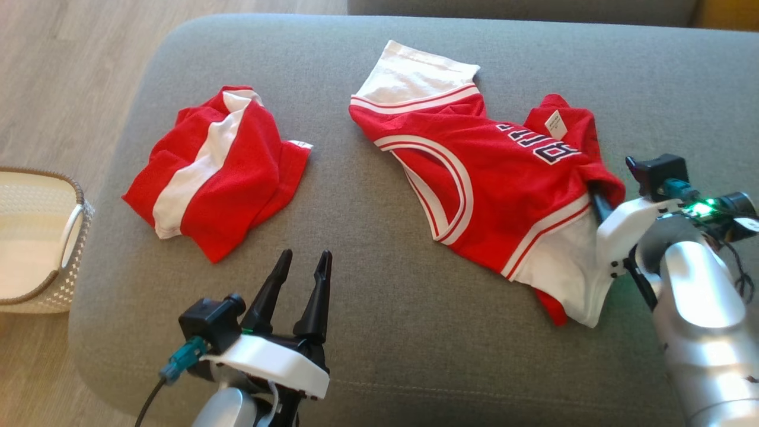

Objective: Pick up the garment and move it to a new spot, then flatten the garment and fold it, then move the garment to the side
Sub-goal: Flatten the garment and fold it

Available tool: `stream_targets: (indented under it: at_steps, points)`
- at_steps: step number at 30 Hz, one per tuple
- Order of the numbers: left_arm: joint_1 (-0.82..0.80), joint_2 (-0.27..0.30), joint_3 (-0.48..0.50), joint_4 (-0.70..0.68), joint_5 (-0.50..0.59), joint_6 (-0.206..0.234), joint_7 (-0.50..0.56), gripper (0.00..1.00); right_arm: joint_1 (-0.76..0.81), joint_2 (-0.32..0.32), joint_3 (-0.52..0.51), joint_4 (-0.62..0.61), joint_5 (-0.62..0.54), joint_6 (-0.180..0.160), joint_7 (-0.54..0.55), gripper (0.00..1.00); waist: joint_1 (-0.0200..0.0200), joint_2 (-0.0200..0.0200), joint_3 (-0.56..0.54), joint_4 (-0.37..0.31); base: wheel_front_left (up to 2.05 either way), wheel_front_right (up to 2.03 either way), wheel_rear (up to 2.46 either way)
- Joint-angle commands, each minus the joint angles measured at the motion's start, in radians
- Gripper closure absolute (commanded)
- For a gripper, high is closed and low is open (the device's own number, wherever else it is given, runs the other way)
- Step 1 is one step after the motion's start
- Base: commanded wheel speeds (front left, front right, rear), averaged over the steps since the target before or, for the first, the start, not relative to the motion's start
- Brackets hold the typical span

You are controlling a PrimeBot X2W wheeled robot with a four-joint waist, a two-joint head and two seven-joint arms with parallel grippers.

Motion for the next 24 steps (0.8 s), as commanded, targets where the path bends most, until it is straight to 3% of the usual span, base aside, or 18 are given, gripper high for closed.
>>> stream_targets:
  at_steps: [1, 6, 13, 18, 24]
  points:
    - [-0.042, 0.002, 0.034, -0.035, 0.0, 0.001, -0.008, 0.0, -0.042, 0.012, 0.006, -0.006, -0.02, 0.0, -0.015, 0.0, 0.0, 0.0, 0.001, -0.011, 0.0, 0.0, 0.0]
    - [-0.042, 0.002, 0.034, -0.04, -0.004, 0.002, -0.008, 0.0, -0.051, 0.018, -0.002, 0.048, -0.072, 0.0, -0.022, 0.0, 0.0, 0.0, -0.014, -0.064, 0.0, 0.0, 0.0]
    - [-0.042, 0.002, 0.038, -0.062, 0.008, 0.008, -0.008, 0.0, -0.009, 0.04, -0.036, -0.03, -0.072, 0.0, -0.064, 0.0, 0.0, 0.0, -0.054, -0.17, 0.0, 0.0, 0.0]
    - [-0.047, 0.002, 0.007, -0.098, 0.036, 0.005, -0.008, 0.0, 0.077, 0.074, -0.075, -0.18, -0.017, 0.0, -0.079, 0.0, 0.0, 0.0, -0.066, -0.238, 0.0, 0.0, 0.0]
    - [-0.059, 0.002, -0.052, -0.096, 0.043, -0.004, -0.008, 0.0, 0.262, 0.105, -0.095, -0.475, 0.106, 0.0, -0.111, 0.0, 0.0, 0.0, -0.043, -0.315, 0.0, 0.0, 0.0]
